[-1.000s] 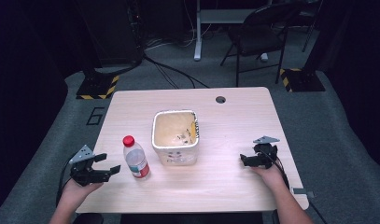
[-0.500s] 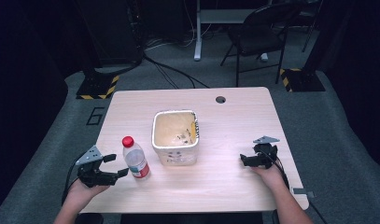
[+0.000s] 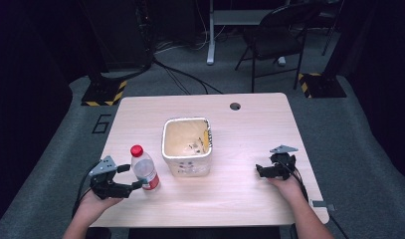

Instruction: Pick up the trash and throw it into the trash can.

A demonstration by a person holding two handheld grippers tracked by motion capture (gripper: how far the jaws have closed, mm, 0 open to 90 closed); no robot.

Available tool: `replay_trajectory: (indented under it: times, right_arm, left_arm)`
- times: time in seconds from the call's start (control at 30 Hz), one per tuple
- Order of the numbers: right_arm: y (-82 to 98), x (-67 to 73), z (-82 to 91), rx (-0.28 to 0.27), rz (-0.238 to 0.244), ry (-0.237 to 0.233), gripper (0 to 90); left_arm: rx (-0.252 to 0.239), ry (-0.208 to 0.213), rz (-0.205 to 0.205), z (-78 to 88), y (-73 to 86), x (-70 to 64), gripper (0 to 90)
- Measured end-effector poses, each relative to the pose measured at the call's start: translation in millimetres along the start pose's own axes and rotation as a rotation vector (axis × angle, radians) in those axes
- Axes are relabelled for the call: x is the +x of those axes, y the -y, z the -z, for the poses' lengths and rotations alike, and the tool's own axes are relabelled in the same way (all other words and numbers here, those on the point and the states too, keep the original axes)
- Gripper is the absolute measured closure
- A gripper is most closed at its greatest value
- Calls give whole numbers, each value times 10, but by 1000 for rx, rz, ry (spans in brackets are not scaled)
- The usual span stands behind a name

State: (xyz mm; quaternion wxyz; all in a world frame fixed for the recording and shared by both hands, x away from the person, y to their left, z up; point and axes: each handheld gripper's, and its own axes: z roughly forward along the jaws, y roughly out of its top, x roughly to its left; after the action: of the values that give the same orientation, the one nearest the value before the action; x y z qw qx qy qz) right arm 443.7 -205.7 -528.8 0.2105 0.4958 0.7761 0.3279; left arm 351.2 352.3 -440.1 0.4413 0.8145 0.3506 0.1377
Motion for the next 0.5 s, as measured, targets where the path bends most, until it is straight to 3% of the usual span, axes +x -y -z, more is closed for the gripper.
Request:
replay_trajectory:
  times: [0.5]
  right_arm:
    - [0, 1, 0, 0, -1, -2, 0]
  left_arm:
    - [-5, 29, -12, -205, -72, -26, 152]
